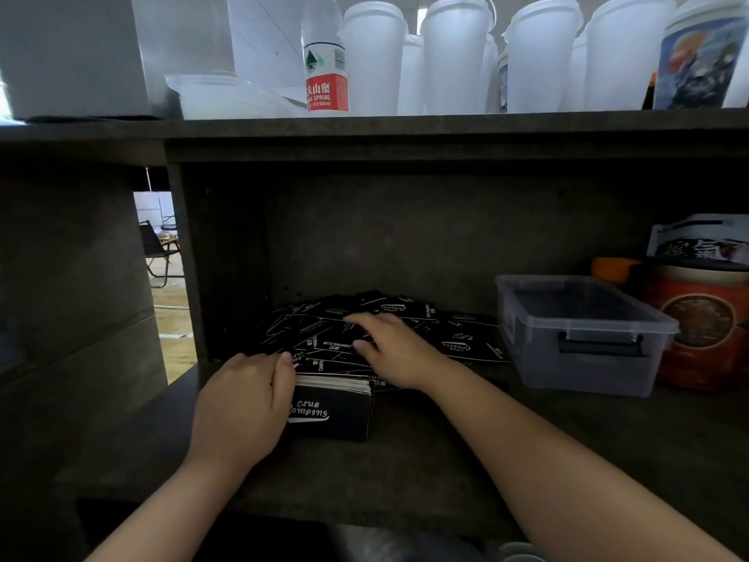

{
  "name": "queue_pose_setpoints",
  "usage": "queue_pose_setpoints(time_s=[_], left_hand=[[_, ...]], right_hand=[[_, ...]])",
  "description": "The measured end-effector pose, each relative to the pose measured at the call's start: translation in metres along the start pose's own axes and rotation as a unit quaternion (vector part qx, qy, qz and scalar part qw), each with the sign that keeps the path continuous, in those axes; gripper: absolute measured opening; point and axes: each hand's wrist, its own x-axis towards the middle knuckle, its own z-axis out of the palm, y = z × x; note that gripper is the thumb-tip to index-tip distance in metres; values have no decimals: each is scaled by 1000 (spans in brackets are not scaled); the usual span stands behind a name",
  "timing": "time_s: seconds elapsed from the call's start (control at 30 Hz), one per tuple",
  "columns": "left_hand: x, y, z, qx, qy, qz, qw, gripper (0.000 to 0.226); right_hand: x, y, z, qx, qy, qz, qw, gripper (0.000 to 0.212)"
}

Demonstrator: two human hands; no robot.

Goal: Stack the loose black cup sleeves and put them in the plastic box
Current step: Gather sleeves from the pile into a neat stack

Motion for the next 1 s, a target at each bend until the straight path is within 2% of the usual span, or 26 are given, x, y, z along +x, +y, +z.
queue_pose_setpoints(time_s=[0.1, 0.27, 0.37, 0.43, 0.5, 0.57, 0.8, 0.9, 1.0], left_hand=[[0, 0, 0, -4, 6, 3, 1000, 40], [-1, -3, 1, -9, -2, 6, 1000, 40], [0, -3, 2, -13, -1, 5, 1000, 41], [0, -2, 2, -13, 1, 3, 1000, 42], [0, -1, 2, -12, -1, 4, 1000, 42], [0, -2, 2, -11, -2, 0, 1000, 41], [-1, -1, 2, -8, 0, -1, 1000, 41], [-2, -1, 0, -6, -1, 1, 1000, 41], [-2, 0, -1, -4, -2, 2, 1000, 41]], right_hand=[[7, -4, 8, -83, -63, -29, 994, 46], [-10, 6, -14, -167, 86, 0, 982, 38], [-22, 12, -25, -143, 129, 51, 980, 34], [-24, 12, -28, -104, 153, 103, 977, 47], [-22, 13, -27, -87, 116, 182, 973, 72], [-20, 16, -23, -70, 65, 241, 966, 88], [-21, 21, -25, 40, 43, 262, 963, 119], [-19, 18, -26, 103, 34, 272, 956, 111], [-16, 20, -35, 182, 104, 279, 937, 76]])
